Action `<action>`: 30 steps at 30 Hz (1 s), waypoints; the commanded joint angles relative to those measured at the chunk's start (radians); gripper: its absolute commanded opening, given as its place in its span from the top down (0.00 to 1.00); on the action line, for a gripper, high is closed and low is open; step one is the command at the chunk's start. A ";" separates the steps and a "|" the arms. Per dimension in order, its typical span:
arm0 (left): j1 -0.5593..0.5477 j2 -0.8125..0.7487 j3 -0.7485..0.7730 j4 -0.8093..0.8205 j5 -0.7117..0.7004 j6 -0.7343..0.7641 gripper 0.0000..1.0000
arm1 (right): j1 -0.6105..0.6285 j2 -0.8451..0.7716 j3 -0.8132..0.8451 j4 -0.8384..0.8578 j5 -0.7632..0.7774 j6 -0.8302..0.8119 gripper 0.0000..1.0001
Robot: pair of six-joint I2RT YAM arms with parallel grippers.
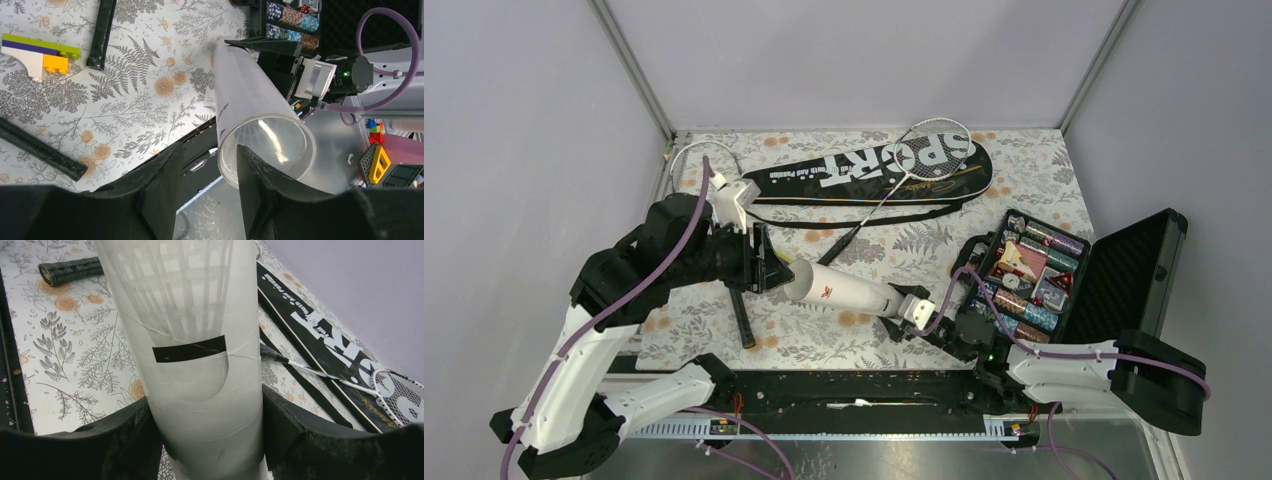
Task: Pack up the badminton gear
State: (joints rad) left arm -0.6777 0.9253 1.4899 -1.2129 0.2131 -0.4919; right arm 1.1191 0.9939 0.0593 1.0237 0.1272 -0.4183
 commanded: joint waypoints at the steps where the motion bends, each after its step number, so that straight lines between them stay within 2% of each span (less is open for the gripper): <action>1: 0.004 -0.021 -0.003 0.034 0.019 0.020 0.53 | 0.001 -0.062 0.098 0.142 -0.053 0.015 0.41; 8: 0.003 -0.035 0.009 0.051 0.021 0.019 0.47 | 0.001 -0.046 0.172 0.147 -0.087 -0.070 0.39; 13: 0.004 -0.019 0.087 0.060 0.063 -0.008 0.47 | 0.001 -0.025 0.236 0.151 -0.117 -0.103 0.39; 17: 0.004 -0.032 0.159 0.075 0.043 -0.031 0.31 | 0.001 0.007 0.289 0.150 -0.067 -0.110 0.39; 19: 0.003 -0.046 0.179 0.100 0.022 -0.060 0.18 | 0.000 0.038 0.320 0.151 -0.032 -0.136 0.39; 20: 0.003 -0.057 0.180 0.117 0.021 -0.078 0.04 | 0.000 0.056 0.332 0.153 -0.013 -0.157 0.38; 21: 0.004 -0.070 0.171 0.142 0.031 -0.093 0.02 | 0.001 0.071 0.349 0.162 0.017 -0.181 0.37; 25: 0.003 -0.100 0.165 0.190 0.041 -0.116 0.01 | -0.002 0.131 0.412 0.184 0.136 -0.222 0.36; 30: 0.004 -0.149 0.162 0.262 -0.067 -0.149 0.01 | -0.041 0.233 0.507 0.218 0.157 -0.190 0.36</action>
State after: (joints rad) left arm -0.6758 0.8131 1.6539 -1.0538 0.2283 -0.6029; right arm 1.1069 1.1751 0.4553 1.0687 0.2253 -0.6117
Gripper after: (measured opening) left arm 0.985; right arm 0.679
